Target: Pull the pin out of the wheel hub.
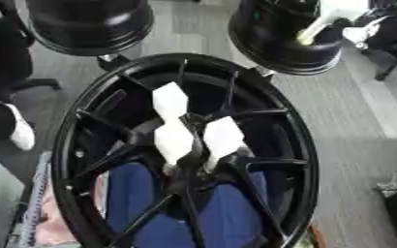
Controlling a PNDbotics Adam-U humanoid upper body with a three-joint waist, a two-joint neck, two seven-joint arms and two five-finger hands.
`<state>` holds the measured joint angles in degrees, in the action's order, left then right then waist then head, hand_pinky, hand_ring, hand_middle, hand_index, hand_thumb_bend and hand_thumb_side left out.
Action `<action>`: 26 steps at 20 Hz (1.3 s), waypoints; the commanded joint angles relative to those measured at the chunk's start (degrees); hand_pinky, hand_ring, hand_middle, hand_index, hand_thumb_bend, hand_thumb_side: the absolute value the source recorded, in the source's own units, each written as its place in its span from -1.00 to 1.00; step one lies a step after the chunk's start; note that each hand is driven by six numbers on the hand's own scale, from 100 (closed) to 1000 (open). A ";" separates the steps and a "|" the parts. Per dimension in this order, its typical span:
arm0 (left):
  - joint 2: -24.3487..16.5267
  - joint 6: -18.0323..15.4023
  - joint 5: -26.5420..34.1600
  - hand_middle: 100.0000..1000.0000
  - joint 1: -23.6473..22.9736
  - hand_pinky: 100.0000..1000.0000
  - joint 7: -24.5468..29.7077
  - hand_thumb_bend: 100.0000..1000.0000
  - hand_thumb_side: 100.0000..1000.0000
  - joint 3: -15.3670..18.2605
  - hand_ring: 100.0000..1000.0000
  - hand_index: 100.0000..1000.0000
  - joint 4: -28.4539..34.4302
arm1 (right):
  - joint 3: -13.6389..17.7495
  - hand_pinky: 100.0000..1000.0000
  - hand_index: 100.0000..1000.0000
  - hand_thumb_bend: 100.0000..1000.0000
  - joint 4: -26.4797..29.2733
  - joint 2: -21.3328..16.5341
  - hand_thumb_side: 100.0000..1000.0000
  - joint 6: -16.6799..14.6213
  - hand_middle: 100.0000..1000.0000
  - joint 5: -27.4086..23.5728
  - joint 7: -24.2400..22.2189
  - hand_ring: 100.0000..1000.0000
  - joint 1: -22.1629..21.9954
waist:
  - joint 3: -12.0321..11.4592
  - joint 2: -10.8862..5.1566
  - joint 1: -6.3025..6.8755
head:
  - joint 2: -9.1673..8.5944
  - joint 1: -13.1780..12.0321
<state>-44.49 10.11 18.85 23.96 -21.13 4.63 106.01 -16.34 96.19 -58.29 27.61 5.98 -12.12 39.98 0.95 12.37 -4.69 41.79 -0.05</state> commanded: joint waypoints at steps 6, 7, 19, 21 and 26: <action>-2.40 0.01 -0.42 0.37 0.63 0.50 -0.70 -0.76 0.37 1.00 0.67 0.60 1.41 | 14.19 0.64 0.40 -0.98 -0.77 -4.44 -0.81 -7.44 0.16 5.51 5.74 0.48 -10.83 | -1.14 -0.64 0.40 | -1.38 0.30; -2.34 0.04 -0.42 0.37 0.76 0.50 -0.62 -0.76 0.37 0.91 0.67 0.60 1.40 | 15.77 0.65 0.47 -0.94 -0.80 -4.69 -0.68 -8.45 0.27 6.43 4.99 0.52 -12.48 | -1.37 -0.61 0.39 | -1.40 0.51; -2.28 0.02 -0.59 0.37 0.95 0.51 -0.67 -0.75 0.37 0.94 0.67 0.60 1.25 | 23.21 0.78 0.79 -0.96 -8.33 -4.37 -0.03 -15.79 0.73 16.38 -0.03 0.83 -14.12 | -1.50 -0.61 0.43 | -1.01 0.79; -2.28 0.00 -0.57 0.37 0.97 0.51 -0.69 -0.75 0.37 0.95 0.67 0.60 1.28 | 23.55 0.76 0.78 -0.95 -8.40 -4.26 -0.10 -15.41 0.72 16.10 0.81 0.81 -13.84 | -1.43 -0.62 0.46 | -0.95 0.81; -2.24 0.01 -0.59 0.37 0.99 0.51 -0.64 -0.75 0.37 0.93 0.67 0.60 1.28 | 24.21 0.76 0.78 -0.97 -8.94 -4.09 -0.12 -14.09 0.71 14.77 2.82 0.80 -13.35 | -1.31 -0.64 0.50 | -0.89 1.01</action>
<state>-44.85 10.13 18.43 24.15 -21.73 4.84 106.40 6.60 87.39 -60.37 13.25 21.23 -9.96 25.71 -0.44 12.59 -4.43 41.18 0.75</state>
